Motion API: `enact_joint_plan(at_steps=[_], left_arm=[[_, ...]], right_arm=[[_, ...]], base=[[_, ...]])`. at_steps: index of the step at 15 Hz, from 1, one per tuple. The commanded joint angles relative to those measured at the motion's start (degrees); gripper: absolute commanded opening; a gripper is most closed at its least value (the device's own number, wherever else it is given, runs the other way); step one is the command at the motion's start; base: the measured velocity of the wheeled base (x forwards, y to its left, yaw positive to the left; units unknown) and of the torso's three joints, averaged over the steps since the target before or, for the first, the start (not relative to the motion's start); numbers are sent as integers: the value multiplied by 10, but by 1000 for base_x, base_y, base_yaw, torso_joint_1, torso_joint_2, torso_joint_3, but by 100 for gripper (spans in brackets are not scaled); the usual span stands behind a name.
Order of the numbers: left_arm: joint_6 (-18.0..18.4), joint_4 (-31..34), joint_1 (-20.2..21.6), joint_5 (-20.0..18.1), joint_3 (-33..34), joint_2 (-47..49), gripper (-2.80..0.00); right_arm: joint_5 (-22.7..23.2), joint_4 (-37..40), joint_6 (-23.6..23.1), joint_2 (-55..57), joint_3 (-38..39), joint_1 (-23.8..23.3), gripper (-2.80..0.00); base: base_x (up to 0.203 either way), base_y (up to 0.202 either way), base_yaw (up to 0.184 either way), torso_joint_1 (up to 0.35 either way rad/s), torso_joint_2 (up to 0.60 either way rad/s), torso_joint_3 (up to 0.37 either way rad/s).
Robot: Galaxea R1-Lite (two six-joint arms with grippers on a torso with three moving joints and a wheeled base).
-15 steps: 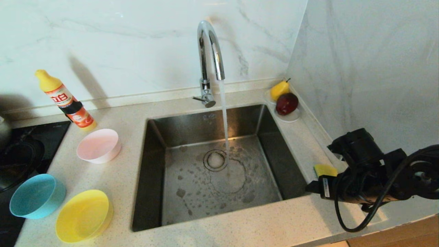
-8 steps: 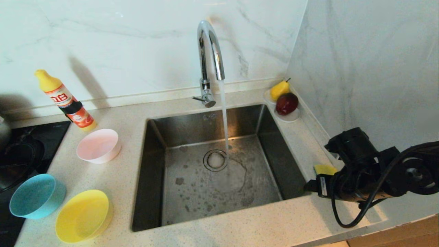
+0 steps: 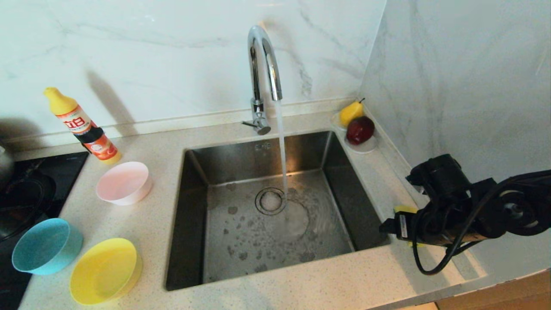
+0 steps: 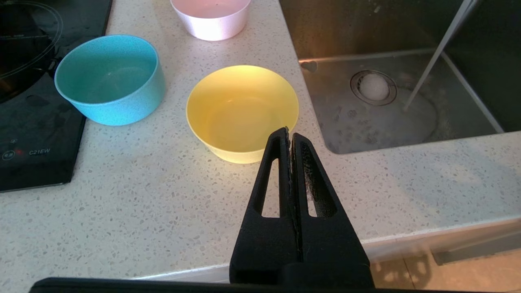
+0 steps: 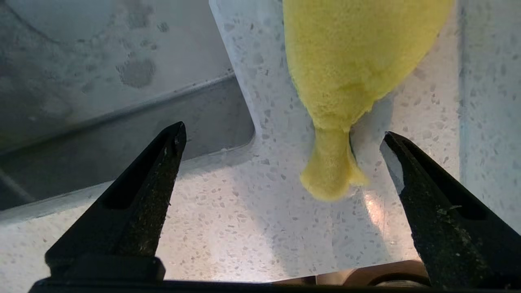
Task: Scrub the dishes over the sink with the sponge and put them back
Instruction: Pick up a bowl and the sponge
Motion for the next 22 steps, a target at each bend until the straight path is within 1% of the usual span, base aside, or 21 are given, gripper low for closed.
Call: enact_joint_plan(at_steps=[1,10,22], left_arm=[[0,0,0,0,11,1,-280],[0,0,0,0,11,1,-280],[0,0,0,0,11,1,-280]], right_arm=[[0,-1,1,7,-3,0,0],[0,-3,-21,27,-25,-24,0],[4,4,-22,18,-18,-23,0]], base=[[0,0,0,0,0,0],[0,0,0,0,0,0],[0,0,0,0,0,0]])
